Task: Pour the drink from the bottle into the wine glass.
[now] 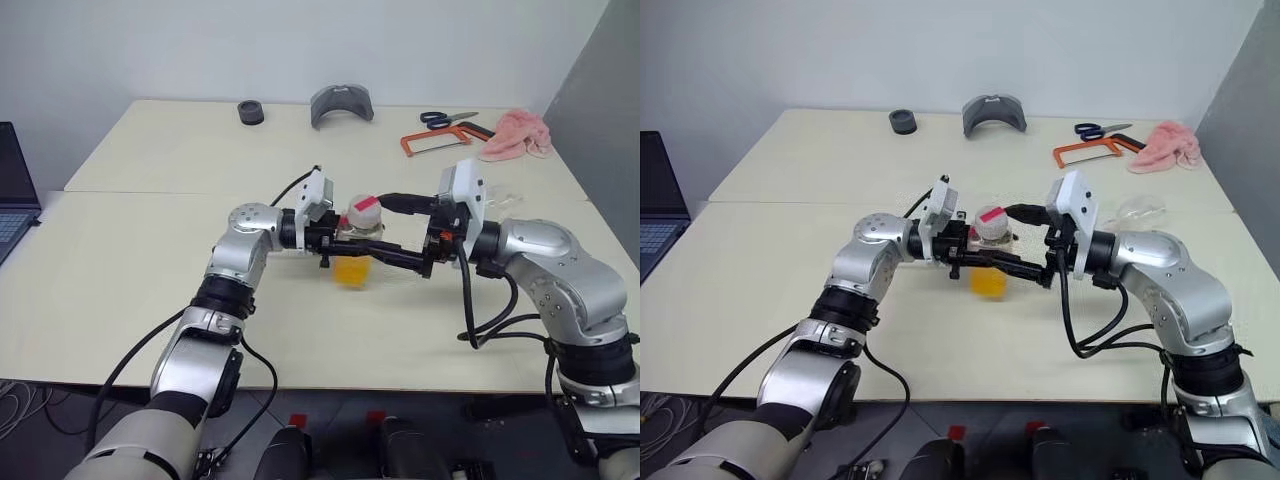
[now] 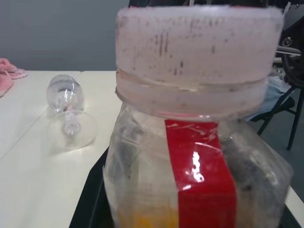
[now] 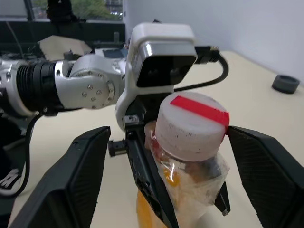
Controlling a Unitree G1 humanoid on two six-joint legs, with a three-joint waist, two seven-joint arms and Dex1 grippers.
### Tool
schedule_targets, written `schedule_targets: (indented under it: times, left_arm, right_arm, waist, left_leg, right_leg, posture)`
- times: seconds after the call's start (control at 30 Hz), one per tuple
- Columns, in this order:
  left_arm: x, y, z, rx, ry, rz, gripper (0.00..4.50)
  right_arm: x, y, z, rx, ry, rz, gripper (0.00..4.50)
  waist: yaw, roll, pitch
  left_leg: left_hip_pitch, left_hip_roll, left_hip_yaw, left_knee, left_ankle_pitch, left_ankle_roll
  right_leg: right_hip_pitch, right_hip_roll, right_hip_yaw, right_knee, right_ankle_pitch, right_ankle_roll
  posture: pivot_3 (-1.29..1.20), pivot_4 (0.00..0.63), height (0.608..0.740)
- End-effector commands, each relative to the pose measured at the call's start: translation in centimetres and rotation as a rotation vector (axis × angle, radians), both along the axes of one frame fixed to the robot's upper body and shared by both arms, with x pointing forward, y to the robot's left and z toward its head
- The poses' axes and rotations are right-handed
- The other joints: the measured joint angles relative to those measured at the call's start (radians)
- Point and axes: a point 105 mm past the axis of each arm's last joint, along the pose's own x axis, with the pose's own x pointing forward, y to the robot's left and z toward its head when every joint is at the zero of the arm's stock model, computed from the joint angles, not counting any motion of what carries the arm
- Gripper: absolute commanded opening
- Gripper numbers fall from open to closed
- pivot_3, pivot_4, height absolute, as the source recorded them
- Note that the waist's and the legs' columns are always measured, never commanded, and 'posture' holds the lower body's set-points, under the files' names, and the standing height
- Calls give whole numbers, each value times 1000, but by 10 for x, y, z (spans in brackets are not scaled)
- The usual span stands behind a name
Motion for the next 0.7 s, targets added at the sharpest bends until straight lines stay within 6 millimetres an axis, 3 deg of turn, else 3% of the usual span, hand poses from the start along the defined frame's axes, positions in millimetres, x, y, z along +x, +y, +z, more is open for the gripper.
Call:
schedule_targets:
  times: [0.03,0.4,0.7]
  left_arm:
    - [-1,-2,17,-77,-50,19,1633]
    - [-1,-7,13,-98,-66,37,1632]
    - [1,-5,14,-92,-84,42,1632]
  right_arm:
    - [-10,5,15,66,-81,-50,3956]
    - [5,20,13,108,-165,-239,3956]
    - [17,-1,15,121,-152,-327,3956]
  waist:
    - [1,0,0]
    - [-1,0,0]
    - [-2,0,0]
  left_leg:
    - [0,0,0,0,0,0]
    - [1,-1,0,0,0,0]
    - [1,-2,1,0,0,0]
  right_leg:
    - [0,0,0,0,0,0]
    - [0,1,0,1,0,0]
    - [0,1,0,1,0,0]
  posture:
    - [0,150,740]
    - [0,150,740]
    - [0,150,740]
